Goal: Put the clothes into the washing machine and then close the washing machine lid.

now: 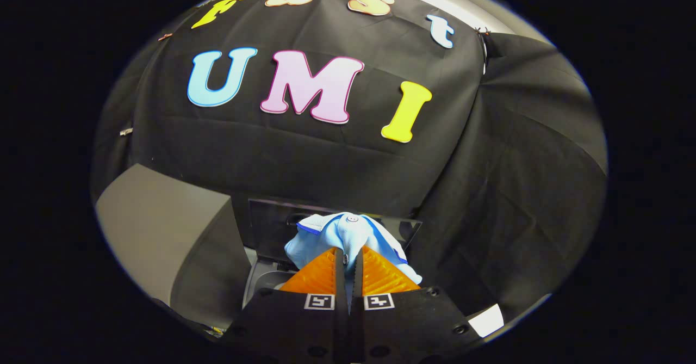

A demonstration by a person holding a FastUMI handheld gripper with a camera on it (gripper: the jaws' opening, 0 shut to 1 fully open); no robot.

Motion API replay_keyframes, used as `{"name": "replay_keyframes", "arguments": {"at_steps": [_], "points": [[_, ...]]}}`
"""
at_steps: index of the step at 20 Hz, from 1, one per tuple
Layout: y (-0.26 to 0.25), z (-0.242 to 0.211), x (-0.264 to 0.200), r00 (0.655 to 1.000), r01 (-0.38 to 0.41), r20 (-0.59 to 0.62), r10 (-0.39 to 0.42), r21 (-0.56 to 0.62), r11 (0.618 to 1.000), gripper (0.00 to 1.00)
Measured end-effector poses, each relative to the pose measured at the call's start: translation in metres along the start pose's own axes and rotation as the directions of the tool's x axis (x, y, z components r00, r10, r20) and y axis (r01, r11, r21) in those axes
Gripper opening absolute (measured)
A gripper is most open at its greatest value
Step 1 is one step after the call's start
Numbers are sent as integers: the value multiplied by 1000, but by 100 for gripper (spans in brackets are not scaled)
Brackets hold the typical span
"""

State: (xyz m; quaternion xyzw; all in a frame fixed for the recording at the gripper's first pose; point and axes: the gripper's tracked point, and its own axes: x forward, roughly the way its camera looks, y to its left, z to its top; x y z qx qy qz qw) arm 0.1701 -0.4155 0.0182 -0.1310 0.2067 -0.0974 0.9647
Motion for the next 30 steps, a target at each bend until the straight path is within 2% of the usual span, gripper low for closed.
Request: {"name": "replay_keyframes", "arguments": {"at_steps": [8,14,17,23,27,30], "points": [[23,-106,72,986,-15,-168,2,-77,997,5],[42,-186,113,952,-38,-307,6,-96,995,5],[47,-221,127,923,-46,-384,9,-86,995,5],[66,-288,147,845,-105,-532,47,-80,991,5],[74,-309,152,819,-120,-570,66,-58,991,5],[77,-320,156,796,-118,-597,95,0,993,5]]}}
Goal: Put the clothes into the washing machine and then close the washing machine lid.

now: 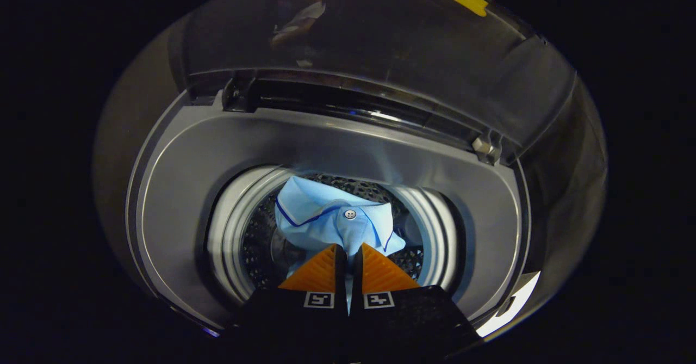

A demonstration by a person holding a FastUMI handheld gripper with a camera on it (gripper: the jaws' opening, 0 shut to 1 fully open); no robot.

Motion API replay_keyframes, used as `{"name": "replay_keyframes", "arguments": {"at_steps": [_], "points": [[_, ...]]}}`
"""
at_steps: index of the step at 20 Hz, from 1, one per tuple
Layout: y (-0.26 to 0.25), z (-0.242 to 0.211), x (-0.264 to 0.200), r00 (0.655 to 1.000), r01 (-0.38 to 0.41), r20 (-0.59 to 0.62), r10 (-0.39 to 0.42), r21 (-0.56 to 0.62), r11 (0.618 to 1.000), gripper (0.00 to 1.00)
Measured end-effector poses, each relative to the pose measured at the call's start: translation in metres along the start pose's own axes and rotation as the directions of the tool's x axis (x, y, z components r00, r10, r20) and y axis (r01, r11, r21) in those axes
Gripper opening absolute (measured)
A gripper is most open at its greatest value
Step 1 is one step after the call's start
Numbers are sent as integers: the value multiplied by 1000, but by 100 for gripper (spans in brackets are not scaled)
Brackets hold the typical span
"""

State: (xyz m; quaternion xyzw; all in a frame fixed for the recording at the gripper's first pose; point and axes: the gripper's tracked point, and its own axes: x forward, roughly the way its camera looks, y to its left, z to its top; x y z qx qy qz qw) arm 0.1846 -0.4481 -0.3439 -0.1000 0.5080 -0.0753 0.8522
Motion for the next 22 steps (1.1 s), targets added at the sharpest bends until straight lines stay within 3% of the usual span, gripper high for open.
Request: {"name": "replay_keyframes", "arguments": {"at_steps": [7,12,14,16,22], "points": [[13,-9,10,995,-88,-42,91,52,995,5],[7,-17,11,996,-54,-63,57,43,998,11],[0,-18,11,997,-25,-72,29,55,998,54],[0,-16,10,996,-50,-71,58,107,993,98],[-16,-9,-2,999,-33,-34,38,140,990,99]]}}
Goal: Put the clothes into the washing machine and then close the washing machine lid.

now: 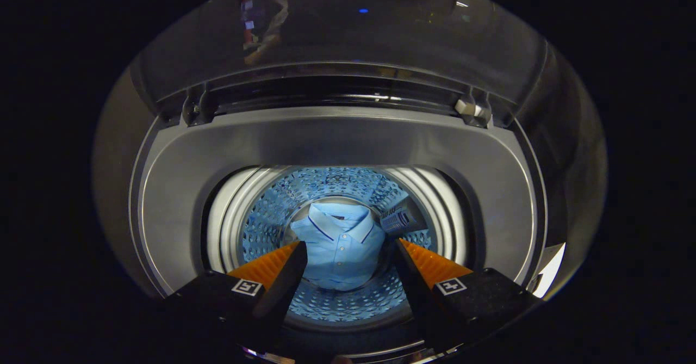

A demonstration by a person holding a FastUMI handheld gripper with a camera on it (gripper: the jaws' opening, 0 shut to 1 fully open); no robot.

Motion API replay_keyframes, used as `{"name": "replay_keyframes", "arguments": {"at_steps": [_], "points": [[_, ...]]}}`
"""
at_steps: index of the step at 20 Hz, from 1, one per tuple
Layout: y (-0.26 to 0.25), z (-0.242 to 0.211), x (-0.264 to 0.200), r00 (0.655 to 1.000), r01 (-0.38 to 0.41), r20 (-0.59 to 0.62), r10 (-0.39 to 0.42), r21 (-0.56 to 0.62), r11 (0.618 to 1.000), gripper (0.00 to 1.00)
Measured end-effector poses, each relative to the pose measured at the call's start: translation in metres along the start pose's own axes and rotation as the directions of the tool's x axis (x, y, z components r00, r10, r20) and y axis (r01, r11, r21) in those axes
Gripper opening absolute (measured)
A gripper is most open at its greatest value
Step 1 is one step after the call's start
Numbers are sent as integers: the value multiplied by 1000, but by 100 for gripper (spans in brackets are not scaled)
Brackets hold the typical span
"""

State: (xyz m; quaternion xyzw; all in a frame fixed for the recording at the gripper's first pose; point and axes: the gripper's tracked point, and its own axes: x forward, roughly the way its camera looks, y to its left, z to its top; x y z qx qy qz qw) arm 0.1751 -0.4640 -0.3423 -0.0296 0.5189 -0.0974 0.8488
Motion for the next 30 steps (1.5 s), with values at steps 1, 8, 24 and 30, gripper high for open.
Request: {"name": "replay_keyframes", "arguments": {"at_steps": [1,8,24,30], "points": [[0,0,-2,1000,-1,1,1,0,1000,99],[-3,6,-28,999,-6,34,5,23,1000,99],[-17,50,-147,964,-26,267,21,18,999,99],[-27,84,-203,916,-39,399,30,14,999,99]]}}
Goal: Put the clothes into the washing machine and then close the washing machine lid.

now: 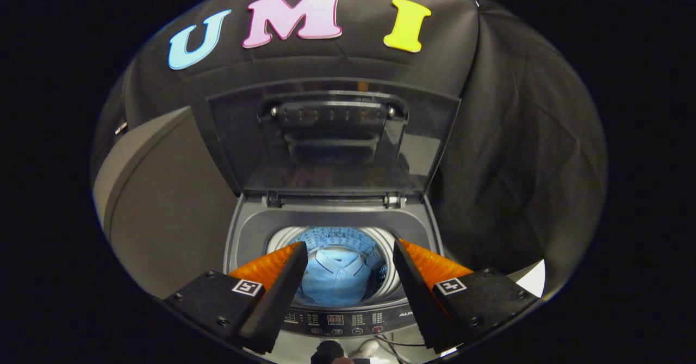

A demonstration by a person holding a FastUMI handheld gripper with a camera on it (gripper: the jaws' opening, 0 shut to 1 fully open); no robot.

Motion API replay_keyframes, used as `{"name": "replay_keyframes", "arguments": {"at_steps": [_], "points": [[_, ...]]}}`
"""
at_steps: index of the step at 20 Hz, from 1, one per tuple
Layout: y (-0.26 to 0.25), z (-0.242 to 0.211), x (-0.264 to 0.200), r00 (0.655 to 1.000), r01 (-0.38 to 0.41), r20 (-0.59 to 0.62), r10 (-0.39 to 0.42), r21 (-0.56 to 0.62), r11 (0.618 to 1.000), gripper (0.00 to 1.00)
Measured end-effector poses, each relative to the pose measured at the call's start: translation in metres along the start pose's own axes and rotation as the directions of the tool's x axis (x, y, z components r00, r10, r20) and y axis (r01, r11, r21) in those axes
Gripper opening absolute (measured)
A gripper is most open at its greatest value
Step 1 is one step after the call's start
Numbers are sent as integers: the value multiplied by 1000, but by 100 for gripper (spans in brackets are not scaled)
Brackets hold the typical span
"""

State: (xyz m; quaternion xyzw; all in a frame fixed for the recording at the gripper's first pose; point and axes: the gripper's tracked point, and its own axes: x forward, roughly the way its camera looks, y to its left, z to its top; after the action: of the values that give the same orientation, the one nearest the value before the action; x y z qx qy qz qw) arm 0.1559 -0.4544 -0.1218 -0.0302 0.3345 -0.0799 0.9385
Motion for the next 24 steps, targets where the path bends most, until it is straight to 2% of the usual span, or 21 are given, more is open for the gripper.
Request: {"name": "replay_keyframes", "arguments": {"at_steps": [8,11,18,24], "points": [[2,103,-27,982,-4,191,1,16,1000,99],[-1,135,-31,974,-2,225,-4,27,1000,99],[3,187,2,967,7,256,-19,49,999,99],[9,214,63,979,25,199,-35,53,998,99]]}}
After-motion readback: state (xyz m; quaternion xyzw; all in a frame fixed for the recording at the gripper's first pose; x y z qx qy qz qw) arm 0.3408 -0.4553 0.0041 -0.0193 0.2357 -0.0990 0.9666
